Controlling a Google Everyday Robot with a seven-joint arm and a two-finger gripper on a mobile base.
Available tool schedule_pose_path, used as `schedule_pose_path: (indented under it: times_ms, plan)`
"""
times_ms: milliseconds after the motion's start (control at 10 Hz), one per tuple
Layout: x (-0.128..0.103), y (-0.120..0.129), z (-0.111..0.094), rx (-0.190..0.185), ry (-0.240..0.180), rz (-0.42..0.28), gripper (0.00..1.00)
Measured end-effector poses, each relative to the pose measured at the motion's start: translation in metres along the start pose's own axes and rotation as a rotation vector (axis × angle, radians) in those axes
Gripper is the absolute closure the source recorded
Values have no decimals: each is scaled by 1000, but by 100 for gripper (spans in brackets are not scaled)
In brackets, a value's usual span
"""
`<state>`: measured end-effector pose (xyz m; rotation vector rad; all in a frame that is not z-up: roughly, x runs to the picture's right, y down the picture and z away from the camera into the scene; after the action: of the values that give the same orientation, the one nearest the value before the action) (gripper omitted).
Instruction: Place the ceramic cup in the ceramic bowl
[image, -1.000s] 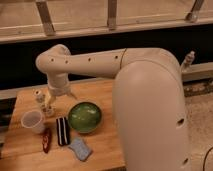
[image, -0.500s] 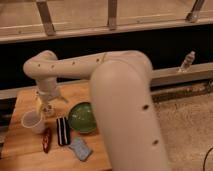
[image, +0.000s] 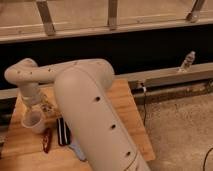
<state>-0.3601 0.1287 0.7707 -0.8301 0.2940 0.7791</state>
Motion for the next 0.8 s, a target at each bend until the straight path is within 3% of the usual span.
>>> schedule_pose_path:
  times_ms: [400, 800]
  plan:
    - [9, -15, 14, 7, 30, 25, 23]
    - [23, -23, 5, 6, 13, 42, 63]
